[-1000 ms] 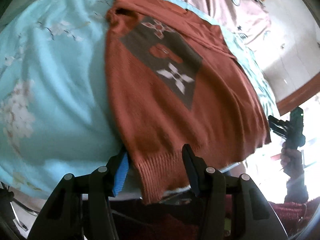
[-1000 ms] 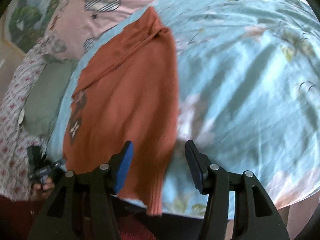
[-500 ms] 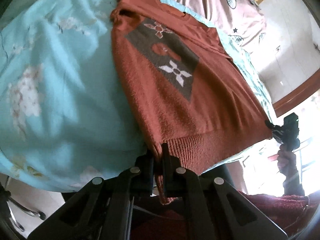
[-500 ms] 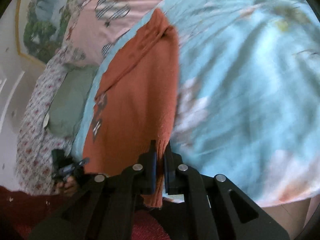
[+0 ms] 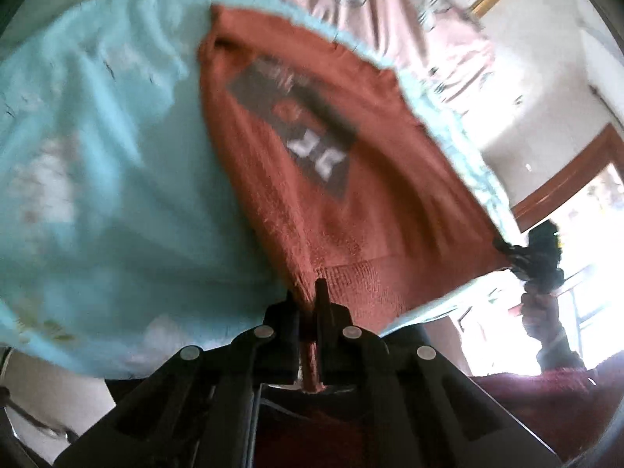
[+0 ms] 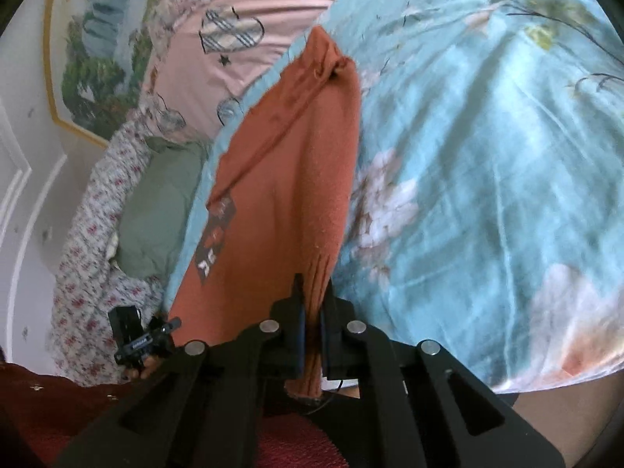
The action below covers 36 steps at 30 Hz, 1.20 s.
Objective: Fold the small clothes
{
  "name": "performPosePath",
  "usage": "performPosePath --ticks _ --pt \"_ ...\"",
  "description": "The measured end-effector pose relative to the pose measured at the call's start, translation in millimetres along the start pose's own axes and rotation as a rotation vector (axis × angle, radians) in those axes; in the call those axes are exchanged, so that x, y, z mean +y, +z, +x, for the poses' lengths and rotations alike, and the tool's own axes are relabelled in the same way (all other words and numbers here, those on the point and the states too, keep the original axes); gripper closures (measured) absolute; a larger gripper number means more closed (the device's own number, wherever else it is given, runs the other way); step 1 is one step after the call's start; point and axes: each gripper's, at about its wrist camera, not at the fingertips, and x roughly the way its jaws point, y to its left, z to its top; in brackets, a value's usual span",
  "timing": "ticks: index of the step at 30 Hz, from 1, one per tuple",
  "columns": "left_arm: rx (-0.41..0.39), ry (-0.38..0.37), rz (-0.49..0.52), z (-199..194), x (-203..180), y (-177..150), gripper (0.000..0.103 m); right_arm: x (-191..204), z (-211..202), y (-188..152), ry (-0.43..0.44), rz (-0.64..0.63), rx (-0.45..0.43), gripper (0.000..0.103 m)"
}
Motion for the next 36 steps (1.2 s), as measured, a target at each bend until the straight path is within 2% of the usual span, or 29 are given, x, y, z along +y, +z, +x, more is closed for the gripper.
performPosePath --ticks 3,7,11,15,19,25,29,36 --pt "-0.058 -0.031 -0.002 -23 -4 1 0.099 8 3 7 0.060 0.002 -0.017 0.097" --pt "-0.125 -0.096 -0.006 -41 -14 18 0.099 31 -3 27 0.141 -0.016 -0.072 0.097" --pt "-0.195 -0.129 0.033 -59 -26 45 0.099 58 -8 63 0.176 -0.059 -0.148 0.097" --pt "-0.268 -0.123 0.058 -66 -31 85 0.099 75 2 114 0.192 -0.080 -0.235 0.097" --pt "-0.337 -0.093 0.039 -58 -21 141 0.099 76 37 172 0.139 -0.077 -0.265 0.097" --pt "-0.388 -0.028 -0.052 -19 16 224 0.099 69 105 253 0.053 -0.050 -0.234 0.097" --pt "-0.357 0.019 -0.100 20 45 272 0.099 58 147 293 0.006 -0.036 -0.211 0.097" --pt "-0.291 0.061 -0.125 75 85 325 0.098 29 201 326 -0.085 -0.009 -0.171 0.097"
